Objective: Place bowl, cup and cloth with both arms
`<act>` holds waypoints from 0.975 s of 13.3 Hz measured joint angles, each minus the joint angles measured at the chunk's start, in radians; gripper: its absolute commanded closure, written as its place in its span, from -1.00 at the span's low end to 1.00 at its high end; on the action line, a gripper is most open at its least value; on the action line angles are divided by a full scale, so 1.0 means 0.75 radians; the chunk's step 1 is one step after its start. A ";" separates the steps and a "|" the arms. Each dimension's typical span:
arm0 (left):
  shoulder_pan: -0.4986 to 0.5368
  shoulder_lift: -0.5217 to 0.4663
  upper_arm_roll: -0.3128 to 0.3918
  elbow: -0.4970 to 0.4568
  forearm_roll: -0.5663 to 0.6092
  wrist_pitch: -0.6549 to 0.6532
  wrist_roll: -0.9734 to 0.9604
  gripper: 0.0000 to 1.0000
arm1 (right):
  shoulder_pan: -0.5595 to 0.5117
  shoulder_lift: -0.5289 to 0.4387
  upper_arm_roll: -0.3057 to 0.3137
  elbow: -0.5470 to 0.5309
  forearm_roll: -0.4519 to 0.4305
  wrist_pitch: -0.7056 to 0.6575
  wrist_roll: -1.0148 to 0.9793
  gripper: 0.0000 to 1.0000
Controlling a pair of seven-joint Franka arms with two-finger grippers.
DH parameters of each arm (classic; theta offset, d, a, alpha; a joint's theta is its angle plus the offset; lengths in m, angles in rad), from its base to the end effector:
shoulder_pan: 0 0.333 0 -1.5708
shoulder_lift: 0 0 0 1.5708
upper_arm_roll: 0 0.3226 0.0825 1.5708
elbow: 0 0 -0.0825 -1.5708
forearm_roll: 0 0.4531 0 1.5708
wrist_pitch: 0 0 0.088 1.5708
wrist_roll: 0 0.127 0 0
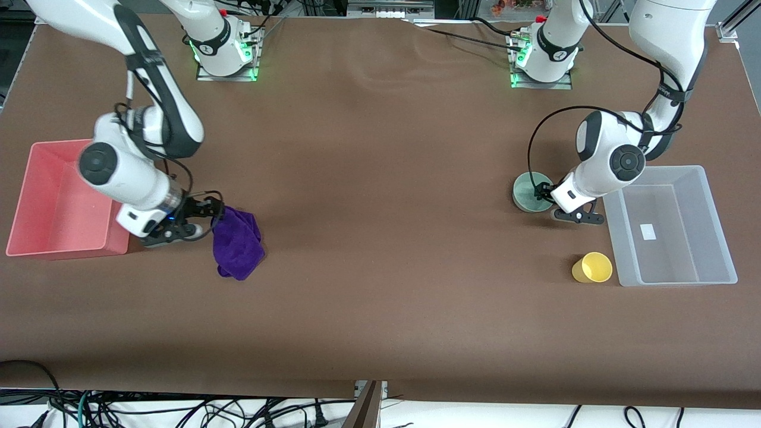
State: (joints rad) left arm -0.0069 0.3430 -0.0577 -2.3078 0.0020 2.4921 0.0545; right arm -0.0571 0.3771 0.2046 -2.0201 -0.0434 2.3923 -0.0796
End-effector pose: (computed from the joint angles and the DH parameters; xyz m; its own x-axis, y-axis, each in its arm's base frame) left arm 0.5382 -0.0373 0.1093 0.9805 -0.1193 -0.1562 -0.1165 -0.9928 0.0270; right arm 0.6445 0.0954 0.2027 0.9702 0.2421 0.0077 0.2422 -0.9692 -0.0447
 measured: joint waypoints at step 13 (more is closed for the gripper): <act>0.162 -0.157 0.018 0.343 0.000 -0.534 0.510 1.00 | 0.056 0.149 -0.008 0.032 -0.005 0.226 -0.029 1.00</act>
State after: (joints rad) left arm 0.1146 0.2253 -0.0445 -2.0504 0.0023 2.0916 0.4373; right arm -0.0154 0.4888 0.1988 -1.9961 -0.0469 2.5618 -0.1015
